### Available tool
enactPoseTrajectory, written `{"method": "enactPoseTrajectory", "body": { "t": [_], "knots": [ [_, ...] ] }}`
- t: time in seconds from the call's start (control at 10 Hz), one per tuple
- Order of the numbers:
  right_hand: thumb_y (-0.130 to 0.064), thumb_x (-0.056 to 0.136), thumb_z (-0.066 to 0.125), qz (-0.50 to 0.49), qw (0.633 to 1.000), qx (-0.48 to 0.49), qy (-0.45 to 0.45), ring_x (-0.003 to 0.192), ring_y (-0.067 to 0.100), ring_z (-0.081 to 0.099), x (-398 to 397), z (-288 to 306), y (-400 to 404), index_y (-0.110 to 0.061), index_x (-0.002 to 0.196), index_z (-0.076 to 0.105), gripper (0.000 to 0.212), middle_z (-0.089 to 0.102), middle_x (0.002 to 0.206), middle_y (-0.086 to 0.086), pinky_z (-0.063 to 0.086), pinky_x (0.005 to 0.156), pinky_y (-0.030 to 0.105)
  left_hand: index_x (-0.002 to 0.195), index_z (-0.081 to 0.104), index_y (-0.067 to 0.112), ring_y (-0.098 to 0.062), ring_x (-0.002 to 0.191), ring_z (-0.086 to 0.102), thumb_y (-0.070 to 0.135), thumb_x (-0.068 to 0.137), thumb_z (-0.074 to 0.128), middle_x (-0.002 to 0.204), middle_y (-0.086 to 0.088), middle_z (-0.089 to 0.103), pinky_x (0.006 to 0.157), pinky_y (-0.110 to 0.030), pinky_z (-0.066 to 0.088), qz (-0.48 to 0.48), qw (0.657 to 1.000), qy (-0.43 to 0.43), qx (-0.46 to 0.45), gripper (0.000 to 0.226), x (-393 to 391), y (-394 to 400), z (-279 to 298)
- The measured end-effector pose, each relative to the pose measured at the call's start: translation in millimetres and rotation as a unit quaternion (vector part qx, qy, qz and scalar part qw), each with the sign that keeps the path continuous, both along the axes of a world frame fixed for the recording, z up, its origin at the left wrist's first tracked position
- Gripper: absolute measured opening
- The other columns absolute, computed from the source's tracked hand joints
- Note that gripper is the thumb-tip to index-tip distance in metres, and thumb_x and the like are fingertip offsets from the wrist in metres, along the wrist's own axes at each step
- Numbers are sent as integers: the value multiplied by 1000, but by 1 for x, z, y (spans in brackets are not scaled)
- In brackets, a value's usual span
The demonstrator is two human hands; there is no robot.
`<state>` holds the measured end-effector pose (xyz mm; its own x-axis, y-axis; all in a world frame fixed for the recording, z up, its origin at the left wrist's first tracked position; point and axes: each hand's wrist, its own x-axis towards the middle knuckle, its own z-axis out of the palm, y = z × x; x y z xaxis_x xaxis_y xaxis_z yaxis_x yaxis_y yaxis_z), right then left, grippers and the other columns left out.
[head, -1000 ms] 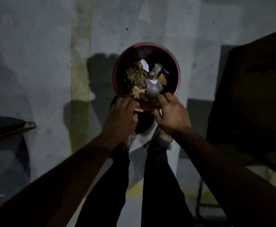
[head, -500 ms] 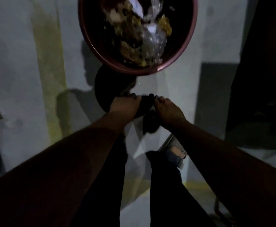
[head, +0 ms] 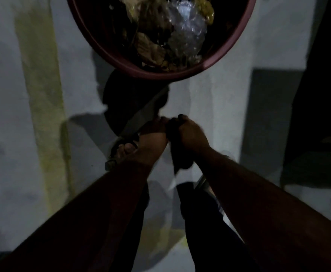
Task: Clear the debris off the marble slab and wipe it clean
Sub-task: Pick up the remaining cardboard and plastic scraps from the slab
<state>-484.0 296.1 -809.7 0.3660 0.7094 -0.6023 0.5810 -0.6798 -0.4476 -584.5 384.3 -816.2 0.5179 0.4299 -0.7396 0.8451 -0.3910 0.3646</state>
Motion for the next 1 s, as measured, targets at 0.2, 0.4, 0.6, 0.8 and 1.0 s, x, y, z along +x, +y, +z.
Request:
{"method": "enactPoseTrajectory", "body": {
  "t": [0.2, 0.4, 0.6, 0.8, 1.0],
  "knots": [
    [-6, 81, 71, -192, 977, 56, 78, 96, 34, 66, 10, 50, -6, -4, 111, 65, 30, 68, 103, 17, 36, 75, 18, 124, 62, 2, -35, 116, 61, 7, 96, 58, 121, -20, 66, 98, -35, 40, 74, 993, -85, -39, 28, 7, 12, 56],
    [-18, 88, 78, -241, 954, 100, 149, 84, 10, 63, 35, 145, 11, -16, 104, 69, 19, 68, 92, -6, 45, 79, 18, 91, 65, 18, -10, 69, 61, 9, 90, 67, 77, 1, 66, 67, -28, 49, 294, 933, -203, -38, 10, 16, 31, 169],
    [-18, 87, 78, -301, 914, 189, 196, 66, 11, 64, 71, 253, 55, -26, 88, 66, 14, 66, 71, -7, 53, 67, 31, 91, 66, 25, -2, 74, 63, 21, 90, 73, 82, 12, 68, 64, -16, 47, 282, 915, -287, 18, 9, 48, 78, 279],
    [-3, 94, 66, -299, 925, 178, 152, 69, 22, 73, 106, 276, 113, -18, 92, 67, 15, 72, 78, 4, 62, 72, 43, 94, 68, 18, -3, 74, 59, 20, 87, 73, 83, 10, 64, 67, -23, 48, 193, 932, -287, 112, 9, 91, 137, 290],
    [-22, 95, 67, -192, 976, 51, 86, 118, 32, 64, 123, 273, 133, -12, 141, 57, 48, 68, 130, 15, 46, 99, 28, 128, 58, 17, -32, 118, 52, 28, 89, 68, 122, -14, 62, 95, -37, 46, 93, 974, -158, 131, 42, 97, 164, 276]
  ]
}}
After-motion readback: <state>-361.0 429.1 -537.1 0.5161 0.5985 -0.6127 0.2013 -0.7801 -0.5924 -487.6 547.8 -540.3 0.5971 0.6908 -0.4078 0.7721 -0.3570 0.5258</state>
